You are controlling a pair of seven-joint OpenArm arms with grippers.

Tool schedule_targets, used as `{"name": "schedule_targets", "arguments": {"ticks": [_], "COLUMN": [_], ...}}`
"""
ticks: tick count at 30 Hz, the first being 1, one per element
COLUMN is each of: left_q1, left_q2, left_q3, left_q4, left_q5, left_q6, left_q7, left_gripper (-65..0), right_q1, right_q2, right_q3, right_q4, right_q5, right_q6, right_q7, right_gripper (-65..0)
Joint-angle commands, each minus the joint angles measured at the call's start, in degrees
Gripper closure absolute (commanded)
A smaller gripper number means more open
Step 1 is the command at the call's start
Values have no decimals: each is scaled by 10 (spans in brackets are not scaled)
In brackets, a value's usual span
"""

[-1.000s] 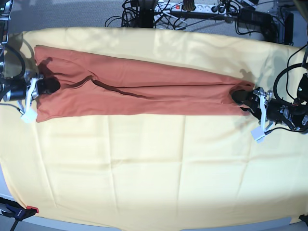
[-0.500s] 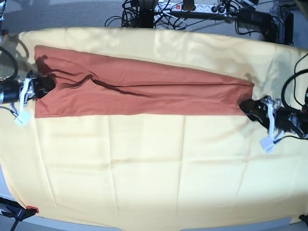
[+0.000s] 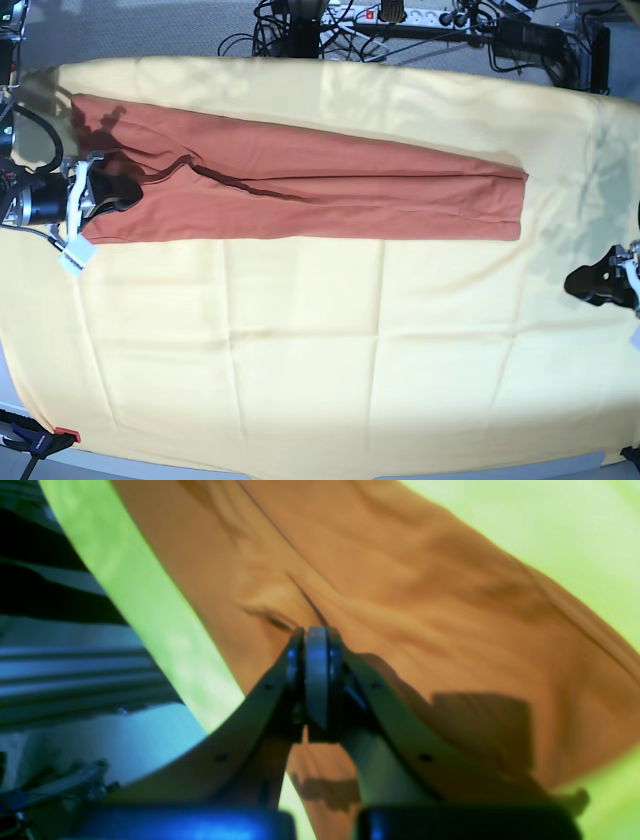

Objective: Fold the T-shirt properly
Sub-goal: 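Regrasp the folded strip's ends with both grippers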

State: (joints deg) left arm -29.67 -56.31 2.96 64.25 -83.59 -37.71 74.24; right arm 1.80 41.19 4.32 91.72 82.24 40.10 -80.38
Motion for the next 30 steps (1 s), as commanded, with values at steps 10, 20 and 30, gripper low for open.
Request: {"name": "schedule_targets", "arguments": {"ticks": [10, 20, 30], "left_q1": [173, 227, 232], "left_q2": [-6, 72, 151], "left_q3": [-152, -163, -153], "left_q4": [-14, -16, -15], "left_q5": [-14, 31, 36], "left_q6": [-3, -6, -6], "left_q7": [-1, -35, -28], "left_gripper": [-299, -300, -300], "right_q1": [-59, -97, -95], "right_q2": [-49, -72, -72], "right_q3": [6, 6, 6], "right_q4": [5, 5, 5], "right_q5": [-263, -341, -341], "right_q6": [-1, -18, -18], "right_q7": [141, 181, 183], "right_gripper": [0, 0, 0]}}
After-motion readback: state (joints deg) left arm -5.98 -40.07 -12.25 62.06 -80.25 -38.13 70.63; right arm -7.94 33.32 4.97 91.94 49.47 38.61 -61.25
